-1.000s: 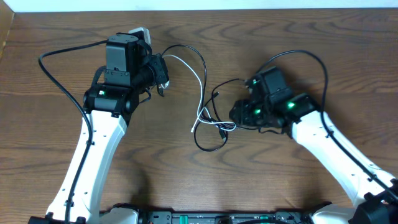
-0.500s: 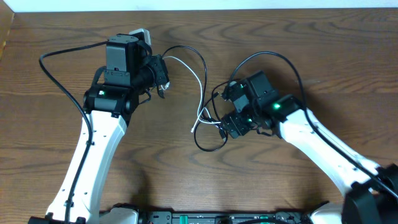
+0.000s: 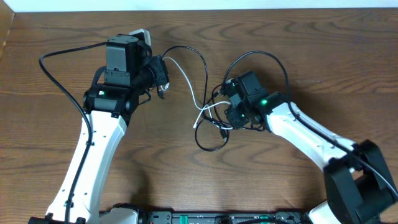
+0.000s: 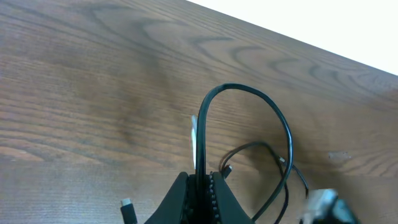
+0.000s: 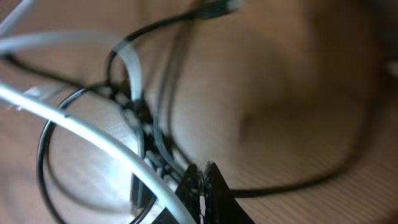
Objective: Untangle cables
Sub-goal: 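Pull the white cable out with the right gripper toward the right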
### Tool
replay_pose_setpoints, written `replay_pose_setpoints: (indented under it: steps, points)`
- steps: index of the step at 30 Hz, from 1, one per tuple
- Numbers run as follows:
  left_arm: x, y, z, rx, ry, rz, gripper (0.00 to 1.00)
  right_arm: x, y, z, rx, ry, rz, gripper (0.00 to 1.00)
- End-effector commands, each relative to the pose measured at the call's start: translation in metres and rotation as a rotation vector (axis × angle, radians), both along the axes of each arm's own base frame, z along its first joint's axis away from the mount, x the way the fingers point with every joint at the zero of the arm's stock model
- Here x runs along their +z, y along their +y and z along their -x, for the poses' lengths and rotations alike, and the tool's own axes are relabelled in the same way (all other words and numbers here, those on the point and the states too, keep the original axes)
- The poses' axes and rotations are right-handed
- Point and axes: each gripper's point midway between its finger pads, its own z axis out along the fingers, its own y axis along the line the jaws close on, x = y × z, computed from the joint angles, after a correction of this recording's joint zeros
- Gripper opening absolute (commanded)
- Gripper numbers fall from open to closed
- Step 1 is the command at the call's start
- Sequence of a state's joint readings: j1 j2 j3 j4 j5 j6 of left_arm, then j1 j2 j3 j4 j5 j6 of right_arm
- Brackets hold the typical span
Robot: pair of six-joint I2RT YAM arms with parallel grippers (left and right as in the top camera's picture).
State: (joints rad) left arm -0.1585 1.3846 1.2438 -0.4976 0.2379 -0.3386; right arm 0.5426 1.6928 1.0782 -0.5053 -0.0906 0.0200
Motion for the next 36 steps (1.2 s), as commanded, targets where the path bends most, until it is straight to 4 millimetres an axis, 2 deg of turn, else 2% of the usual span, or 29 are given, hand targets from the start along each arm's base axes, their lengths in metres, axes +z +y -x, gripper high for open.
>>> replay_pose_setpoints:
  steps: [1,5,8,10,12,16,21,27,32,36]
  points:
    - [0.015,0.000,0.000,-0.012,-0.041,-0.006,0.08,0.063,-0.036,-0.026,-0.229,-0.221,0.051,0.01]
    - [0.012,0.007,-0.001,0.016,-0.038,-0.035,0.07,0.134,-0.077,-0.035,-0.443,-0.406,0.037,0.01]
    - [0.010,0.010,0.000,0.025,-0.029,-0.055,0.08,0.181,-0.106,-0.034,-0.543,-0.508,-0.003,0.01]
    - [0.009,0.014,0.000,0.040,-0.027,-0.067,0.08,0.202,-0.126,-0.033,-0.598,-0.551,-0.023,0.01]
    - [0.008,0.019,-0.001,0.063,-0.030,-0.087,0.08,0.218,-0.157,-0.031,-0.678,-0.584,-0.027,0.01]
    - [0.007,0.036,-0.004,0.121,-0.029,-0.118,0.07,0.222,-0.209,-0.023,-0.853,-0.575,-0.019,0.01]
    - [0.007,0.064,-0.007,0.192,-0.024,-0.119,0.07,0.207,-0.268,-0.010,-1.040,-0.511,0.043,0.01]
    - [0.007,0.107,-0.008,0.305,-0.015,-0.115,0.07,0.198,-0.316,0.008,-1.257,-0.467,0.042,0.01]
    - [0.001,0.145,0.001,0.424,0.032,-0.075,0.08,0.187,-0.334,0.022,-1.344,-0.409,0.044,0.01]
    - [0.000,0.144,0.003,0.412,0.039,-0.063,0.08,0.183,-0.314,0.012,-1.263,-0.371,-0.045,0.01]
